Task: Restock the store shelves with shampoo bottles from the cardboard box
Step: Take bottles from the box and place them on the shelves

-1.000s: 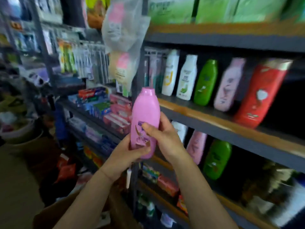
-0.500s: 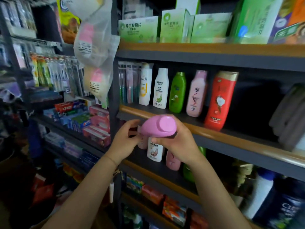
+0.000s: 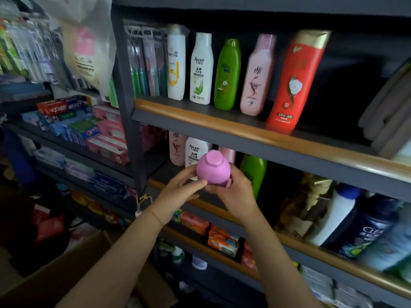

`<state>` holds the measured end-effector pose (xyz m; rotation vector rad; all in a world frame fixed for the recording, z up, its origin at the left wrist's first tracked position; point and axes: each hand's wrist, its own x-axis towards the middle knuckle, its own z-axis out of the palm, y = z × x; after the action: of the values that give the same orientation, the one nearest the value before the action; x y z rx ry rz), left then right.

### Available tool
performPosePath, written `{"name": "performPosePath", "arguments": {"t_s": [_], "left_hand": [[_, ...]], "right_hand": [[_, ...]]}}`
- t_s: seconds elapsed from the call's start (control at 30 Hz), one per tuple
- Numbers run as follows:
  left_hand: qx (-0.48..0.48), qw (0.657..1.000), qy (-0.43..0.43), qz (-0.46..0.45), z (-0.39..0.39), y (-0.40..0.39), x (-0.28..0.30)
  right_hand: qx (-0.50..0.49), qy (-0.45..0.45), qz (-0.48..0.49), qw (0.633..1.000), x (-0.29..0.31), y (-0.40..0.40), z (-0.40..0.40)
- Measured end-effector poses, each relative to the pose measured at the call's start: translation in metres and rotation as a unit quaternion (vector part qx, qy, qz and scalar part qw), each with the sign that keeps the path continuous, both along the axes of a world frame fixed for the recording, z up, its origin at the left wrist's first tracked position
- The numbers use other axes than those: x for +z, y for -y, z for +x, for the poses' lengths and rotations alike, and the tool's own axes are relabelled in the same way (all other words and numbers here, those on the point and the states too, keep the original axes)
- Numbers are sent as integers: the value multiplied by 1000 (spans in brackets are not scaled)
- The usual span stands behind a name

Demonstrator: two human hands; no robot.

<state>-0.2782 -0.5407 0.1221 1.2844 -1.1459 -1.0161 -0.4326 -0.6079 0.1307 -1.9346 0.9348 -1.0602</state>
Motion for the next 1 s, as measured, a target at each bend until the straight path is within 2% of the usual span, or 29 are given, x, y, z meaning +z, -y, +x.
{"name": "performPosePath", "arguments": {"t_s": [0.13, 0.27, 0.43, 0.7, 0.8, 0.9, 1.0], "left_hand": [[-36, 999, 23, 8, -23, 19, -6], [-61, 998, 10, 27, -48, 38, -16], [-62, 996, 13, 60, -69, 54, -22], [-31, 993, 66, 92, -73, 75, -27], [-39, 987, 104, 120, -72, 78, -31], [-37, 976, 156, 146, -67, 83, -37], [-16, 978, 143, 150, -66, 90, -44]], "right_hand": [[-45, -27, 16, 998, -10, 7, -29], [-97, -45, 44, 993, -23, 11, -53], [-126, -54, 120, 983, -42, 18, -61], [-219, -103, 151, 958, -60, 29, -44], [-228, -157, 180, 944, -74, 30, -44], [-257, -264, 129, 921, -77, 31, -48], [-260, -294, 115, 913, -77, 34, -48]]}}
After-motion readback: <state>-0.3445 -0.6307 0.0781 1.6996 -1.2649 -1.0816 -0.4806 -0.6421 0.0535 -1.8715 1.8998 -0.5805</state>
